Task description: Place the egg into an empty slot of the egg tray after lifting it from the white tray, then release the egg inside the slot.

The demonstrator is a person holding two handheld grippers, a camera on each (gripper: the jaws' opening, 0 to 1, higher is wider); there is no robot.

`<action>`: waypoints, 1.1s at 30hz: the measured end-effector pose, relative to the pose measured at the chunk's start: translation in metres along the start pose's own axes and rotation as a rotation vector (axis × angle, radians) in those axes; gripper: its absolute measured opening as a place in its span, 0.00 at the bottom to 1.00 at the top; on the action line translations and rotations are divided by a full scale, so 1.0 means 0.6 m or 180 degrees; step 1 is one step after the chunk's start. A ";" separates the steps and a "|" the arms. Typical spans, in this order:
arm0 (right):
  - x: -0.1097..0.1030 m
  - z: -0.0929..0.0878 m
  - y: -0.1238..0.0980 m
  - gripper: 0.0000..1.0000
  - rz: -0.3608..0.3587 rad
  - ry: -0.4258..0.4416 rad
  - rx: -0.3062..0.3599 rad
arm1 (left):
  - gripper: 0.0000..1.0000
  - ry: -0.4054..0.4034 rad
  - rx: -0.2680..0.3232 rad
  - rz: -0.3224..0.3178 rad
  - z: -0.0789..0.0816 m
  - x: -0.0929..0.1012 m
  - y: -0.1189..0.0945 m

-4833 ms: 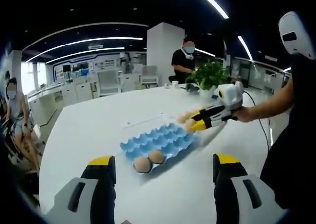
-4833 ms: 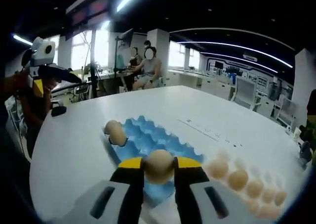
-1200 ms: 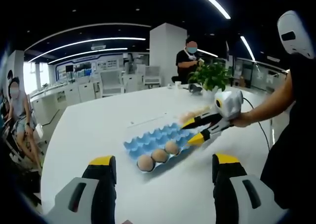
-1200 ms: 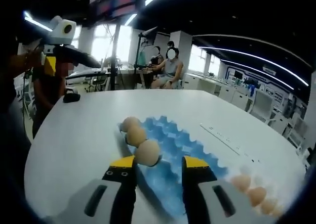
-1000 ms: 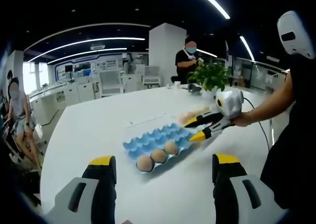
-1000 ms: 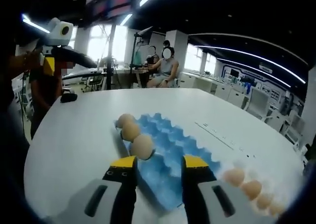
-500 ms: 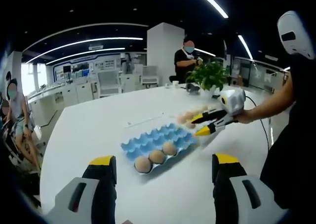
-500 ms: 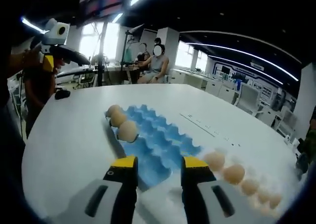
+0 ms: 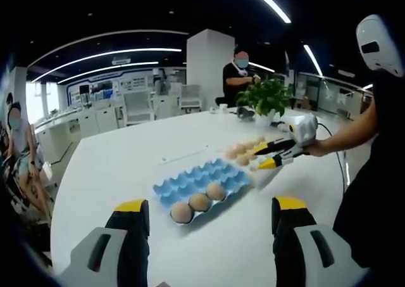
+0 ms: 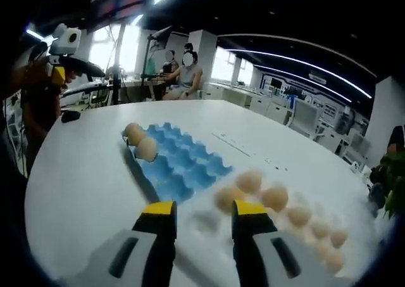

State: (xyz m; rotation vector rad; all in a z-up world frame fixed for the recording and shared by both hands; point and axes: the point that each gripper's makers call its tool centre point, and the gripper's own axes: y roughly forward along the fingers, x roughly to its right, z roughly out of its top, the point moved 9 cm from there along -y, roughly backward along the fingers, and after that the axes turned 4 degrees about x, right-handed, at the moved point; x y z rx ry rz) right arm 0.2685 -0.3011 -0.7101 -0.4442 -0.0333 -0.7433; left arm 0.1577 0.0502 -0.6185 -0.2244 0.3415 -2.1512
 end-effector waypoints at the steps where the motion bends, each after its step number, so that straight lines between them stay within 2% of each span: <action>1: 0.002 -0.001 -0.003 0.35 -0.0018 0.0000 -0.0002 | 0.80 -0.0001 0.0005 0.0000 0.001 -0.001 -0.001; 17: 0.048 -0.048 -0.066 0.35 -0.0341 0.0080 -0.0235 | 0.80 0.0020 0.0001 -0.0039 0.010 -0.004 -0.001; 33: 0.092 -0.068 -0.104 0.35 -0.0592 0.0083 -0.0346 | 0.80 0.0038 0.0001 -0.0078 0.015 0.001 0.009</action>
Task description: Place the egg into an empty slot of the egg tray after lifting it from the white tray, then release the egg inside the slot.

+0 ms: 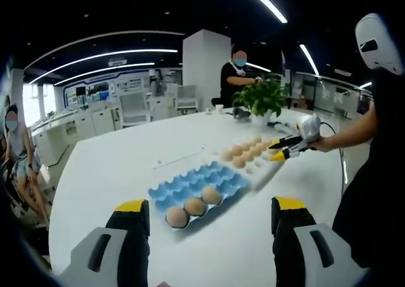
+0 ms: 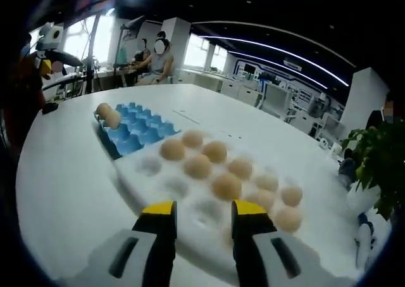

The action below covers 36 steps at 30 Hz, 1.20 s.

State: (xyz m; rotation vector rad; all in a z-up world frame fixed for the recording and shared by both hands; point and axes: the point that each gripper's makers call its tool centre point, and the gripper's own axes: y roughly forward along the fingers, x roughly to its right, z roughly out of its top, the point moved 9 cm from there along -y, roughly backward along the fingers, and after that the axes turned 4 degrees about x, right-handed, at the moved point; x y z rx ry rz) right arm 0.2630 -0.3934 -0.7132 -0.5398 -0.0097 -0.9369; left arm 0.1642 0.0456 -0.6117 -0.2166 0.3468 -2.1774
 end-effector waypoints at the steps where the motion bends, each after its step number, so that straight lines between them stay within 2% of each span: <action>1: 0.001 -0.001 -0.001 0.35 -0.0003 0.0007 -0.0005 | 0.80 0.0000 -0.0001 -0.0002 0.000 0.000 0.000; 8: 0.033 -0.016 -0.006 0.34 -0.0177 0.0054 -0.0094 | 0.78 -0.0004 -0.0001 -0.0019 0.000 0.001 0.004; 15: 0.046 -0.024 -0.005 0.33 -0.0198 0.0019 -0.0160 | 0.79 -0.0012 -0.0004 -0.0006 0.000 0.001 0.005; 20: 0.062 -0.037 -0.006 0.31 -0.0277 0.0115 -0.0266 | 0.78 -0.0017 0.0003 -0.0002 0.000 0.004 0.007; 22: 0.064 -0.037 -0.008 0.31 -0.0273 0.0189 -0.0270 | 0.78 -0.0011 -0.0002 0.0007 0.001 0.003 0.007; 26: 0.063 -0.037 -0.006 0.29 -0.0246 0.0148 -0.0311 | 0.78 -0.0017 -0.0010 0.0010 -0.001 0.004 0.007; 31: 0.069 -0.040 -0.002 0.28 -0.0233 0.0335 -0.0332 | 0.78 -0.0016 -0.0002 0.0012 0.001 0.004 0.007; 36: 0.073 -0.041 -0.002 0.25 -0.0176 0.0311 -0.0332 | 0.78 -0.0014 0.0005 0.0039 0.002 0.001 0.004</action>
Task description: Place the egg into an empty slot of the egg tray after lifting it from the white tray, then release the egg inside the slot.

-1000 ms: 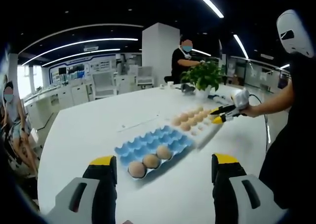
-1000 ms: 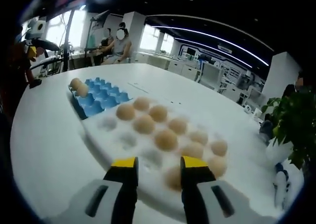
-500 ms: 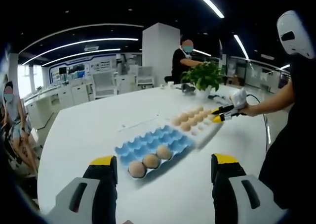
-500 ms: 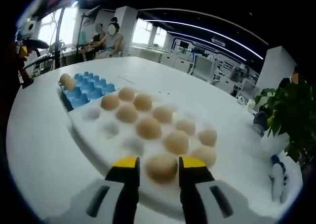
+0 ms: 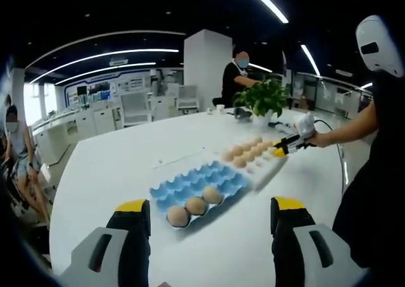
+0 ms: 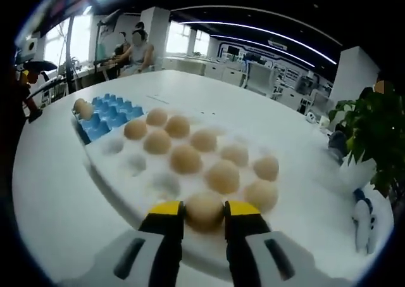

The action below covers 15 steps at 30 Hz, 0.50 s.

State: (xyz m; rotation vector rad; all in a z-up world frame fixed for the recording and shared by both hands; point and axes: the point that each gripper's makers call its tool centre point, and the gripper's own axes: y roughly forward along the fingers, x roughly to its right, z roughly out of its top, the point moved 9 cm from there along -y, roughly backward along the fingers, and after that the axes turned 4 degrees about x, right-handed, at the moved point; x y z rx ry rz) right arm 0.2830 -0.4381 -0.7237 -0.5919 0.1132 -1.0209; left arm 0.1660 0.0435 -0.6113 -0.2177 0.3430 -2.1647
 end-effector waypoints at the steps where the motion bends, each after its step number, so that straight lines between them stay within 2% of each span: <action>1: 0.001 0.001 -0.001 0.25 0.0002 0.0018 0.0004 | 0.78 0.0002 0.0005 0.0010 0.000 -0.001 0.000; 4: -0.001 0.001 -0.002 0.24 -0.0006 0.0062 0.0010 | 0.78 -0.0006 0.0028 0.0013 0.001 -0.001 0.000; 8: -0.003 0.007 -0.006 0.24 -0.0020 -0.0013 0.0015 | 0.77 -0.0012 0.0042 0.0005 0.000 0.001 0.001; 15: -0.004 0.020 -0.028 0.24 -0.0061 0.0003 0.0094 | 0.77 -0.0028 0.0040 0.0017 -0.004 0.000 -0.002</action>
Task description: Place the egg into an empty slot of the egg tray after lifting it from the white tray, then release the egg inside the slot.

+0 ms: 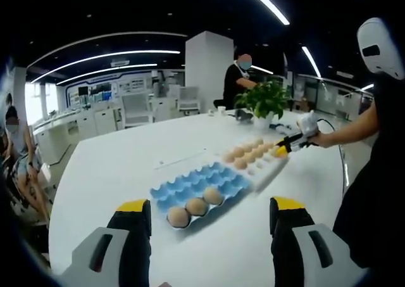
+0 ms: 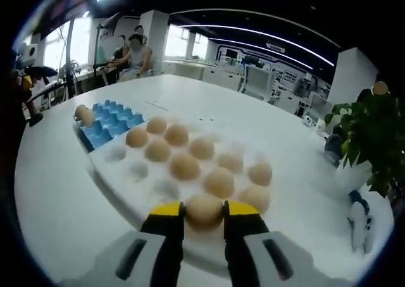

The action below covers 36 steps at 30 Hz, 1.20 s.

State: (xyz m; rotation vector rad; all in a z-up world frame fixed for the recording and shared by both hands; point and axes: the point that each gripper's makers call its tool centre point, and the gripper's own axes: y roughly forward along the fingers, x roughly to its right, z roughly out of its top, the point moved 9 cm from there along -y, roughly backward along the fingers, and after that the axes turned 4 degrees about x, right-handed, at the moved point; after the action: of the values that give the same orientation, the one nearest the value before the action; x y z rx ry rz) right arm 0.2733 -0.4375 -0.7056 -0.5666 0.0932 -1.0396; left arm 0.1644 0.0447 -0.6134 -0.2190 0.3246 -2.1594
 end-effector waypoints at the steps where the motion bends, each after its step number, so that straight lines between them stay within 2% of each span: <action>1: -0.001 0.001 -0.003 0.24 0.0004 -0.0002 -0.0002 | 0.77 0.0001 -0.0004 0.0001 -0.001 0.000 0.000; 16: -0.038 0.024 -0.014 0.23 0.0120 -0.0008 0.0089 | 0.76 0.0015 0.0016 -0.0023 -0.007 0.002 -0.006; 25: -0.077 0.062 0.009 0.23 0.0356 -0.0115 0.0217 | 0.76 0.0014 0.0016 -0.0026 -0.009 0.003 -0.010; 36: -0.110 0.089 0.045 0.23 0.0635 -0.0232 0.0290 | 0.76 -0.0006 0.0024 0.0027 -0.011 -0.004 -0.018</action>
State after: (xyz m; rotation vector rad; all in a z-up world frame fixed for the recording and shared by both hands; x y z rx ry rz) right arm 0.2782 -0.3510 -0.6856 -0.5011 0.0368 -0.8243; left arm 0.1552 0.0535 -0.6165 -0.2149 0.3157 -2.1516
